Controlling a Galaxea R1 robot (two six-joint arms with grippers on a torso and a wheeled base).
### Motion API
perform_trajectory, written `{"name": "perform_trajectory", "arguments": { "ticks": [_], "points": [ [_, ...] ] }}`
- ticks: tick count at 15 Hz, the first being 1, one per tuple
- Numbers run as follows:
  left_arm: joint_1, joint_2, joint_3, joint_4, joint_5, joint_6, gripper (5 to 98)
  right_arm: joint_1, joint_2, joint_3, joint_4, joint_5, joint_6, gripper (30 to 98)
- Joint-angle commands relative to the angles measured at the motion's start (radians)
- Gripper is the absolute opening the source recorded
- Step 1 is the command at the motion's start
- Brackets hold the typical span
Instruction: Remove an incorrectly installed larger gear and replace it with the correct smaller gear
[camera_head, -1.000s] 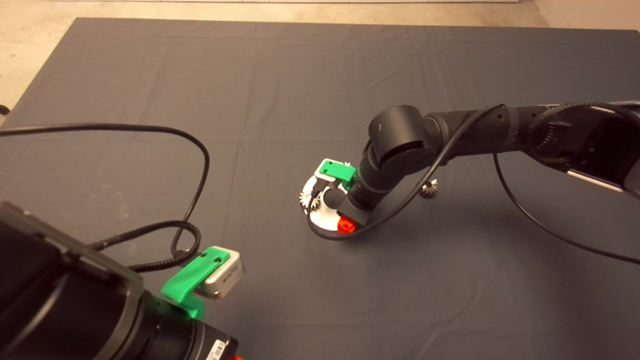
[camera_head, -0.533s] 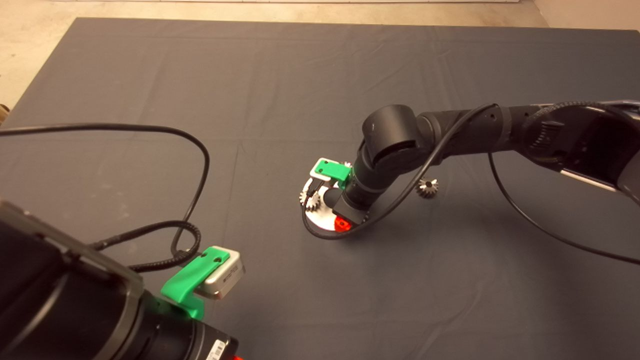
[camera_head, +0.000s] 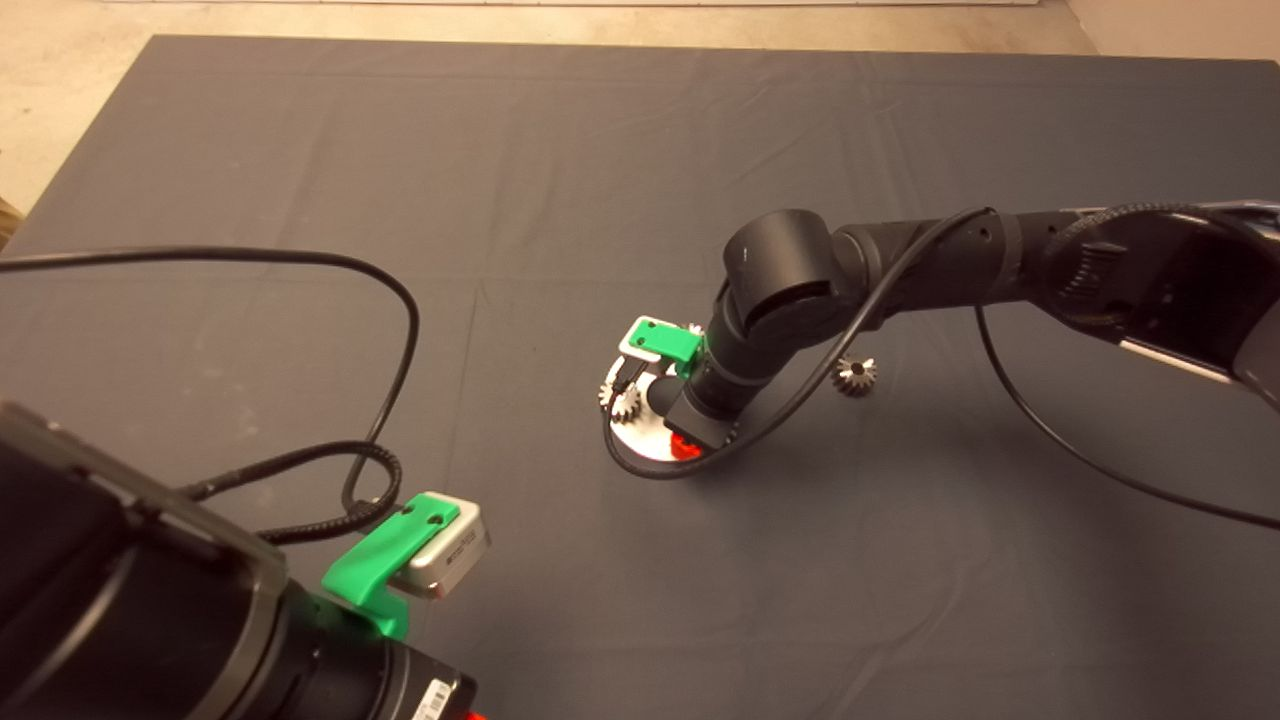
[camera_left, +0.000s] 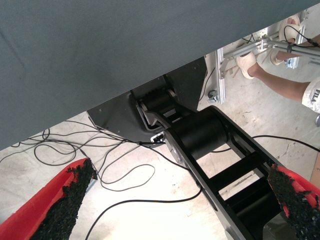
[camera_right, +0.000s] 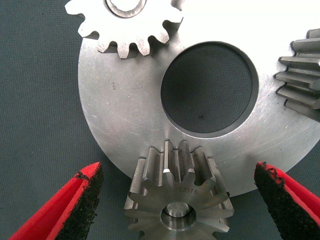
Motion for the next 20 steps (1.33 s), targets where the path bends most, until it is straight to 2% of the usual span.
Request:
{"name": "perform_trajectory", "arguments": {
  "ticks": [1, 3, 8, 11, 20],
  "points": [
    [-0.01, -0.003, 0.015, -0.005, 0.002, -0.006, 90.9, 0.011, -0.017, 0.008, -0.029, -0.128, -0.004, 80.0],
    [-0.01, -0.003, 0.015, -0.005, 0.002, -0.006, 90.9, 0.011, -0.024, 0.008, -0.028, -0.128, -0.004, 75.2],
    [-0.011, -0.003, 0.015, -0.006, 0.002, -0.006, 90.9, 0.011, -0.043, 0.031, -0.028, -0.128, -0.004, 75.3],
    [-0.01, -0.003, 0.015, -0.005, 0.002, -0.006, 90.9, 0.011, -0.04, 0.063, -0.025, -0.128, -0.004, 70.7],
    [-0.01, -0.003, 0.015, -0.005, 0.0, -0.006, 90.9, 0.009, -0.032, 0.065, -0.002, -0.128, -0.003, 70.7]
  ]
}}
